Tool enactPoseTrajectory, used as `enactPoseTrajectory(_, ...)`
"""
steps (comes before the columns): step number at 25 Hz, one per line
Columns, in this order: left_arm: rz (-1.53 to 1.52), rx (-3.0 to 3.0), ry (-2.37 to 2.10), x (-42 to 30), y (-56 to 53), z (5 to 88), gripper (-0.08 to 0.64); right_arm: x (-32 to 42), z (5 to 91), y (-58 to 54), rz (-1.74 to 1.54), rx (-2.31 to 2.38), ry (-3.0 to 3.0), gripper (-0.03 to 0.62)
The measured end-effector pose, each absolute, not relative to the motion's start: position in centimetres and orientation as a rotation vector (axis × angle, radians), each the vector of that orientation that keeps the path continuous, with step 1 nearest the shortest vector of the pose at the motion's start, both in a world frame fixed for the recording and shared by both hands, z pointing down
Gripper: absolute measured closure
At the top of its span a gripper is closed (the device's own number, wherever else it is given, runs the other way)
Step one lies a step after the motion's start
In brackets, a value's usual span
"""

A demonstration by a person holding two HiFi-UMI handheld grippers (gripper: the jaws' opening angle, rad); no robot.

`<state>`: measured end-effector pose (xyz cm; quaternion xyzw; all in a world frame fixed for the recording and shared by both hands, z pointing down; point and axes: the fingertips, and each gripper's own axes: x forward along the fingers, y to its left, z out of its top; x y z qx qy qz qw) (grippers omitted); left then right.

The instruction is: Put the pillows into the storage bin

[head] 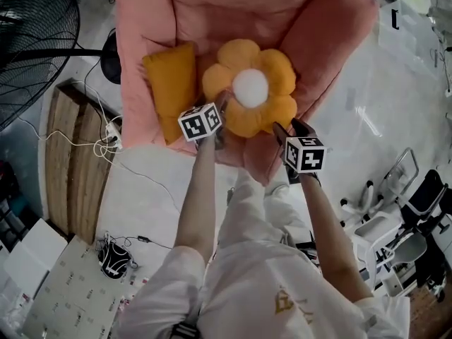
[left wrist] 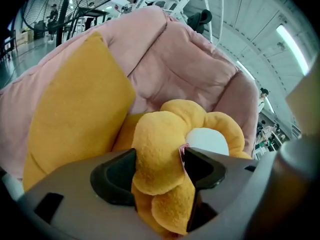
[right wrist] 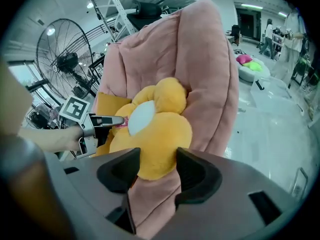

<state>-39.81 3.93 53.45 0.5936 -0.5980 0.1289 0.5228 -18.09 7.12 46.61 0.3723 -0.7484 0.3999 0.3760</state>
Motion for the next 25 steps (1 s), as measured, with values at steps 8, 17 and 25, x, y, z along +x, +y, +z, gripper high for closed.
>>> enactPoseTrajectory(8, 0.351, 1.405, -1.393, -39.4, 4.1, 53.3, 0.345, -18.2, 46.3, 7.2, 0.99, 0.897, -1.907, 0.44)
enactPoseTrajectory(17, 0.387, 1.424, -1.406, -39.1, 4.3, 51.7, 0.391, -18.1, 44.9, 6.9, 0.918, 0.895, -1.935, 0.466)
enactPoseTrajectory(25, 0.378, 1.441, -1.405, -38.8, 5.1, 49.3, 0.42, -18.1, 42.5, 6.7, 0.84, 0.881, -1.985, 0.478)
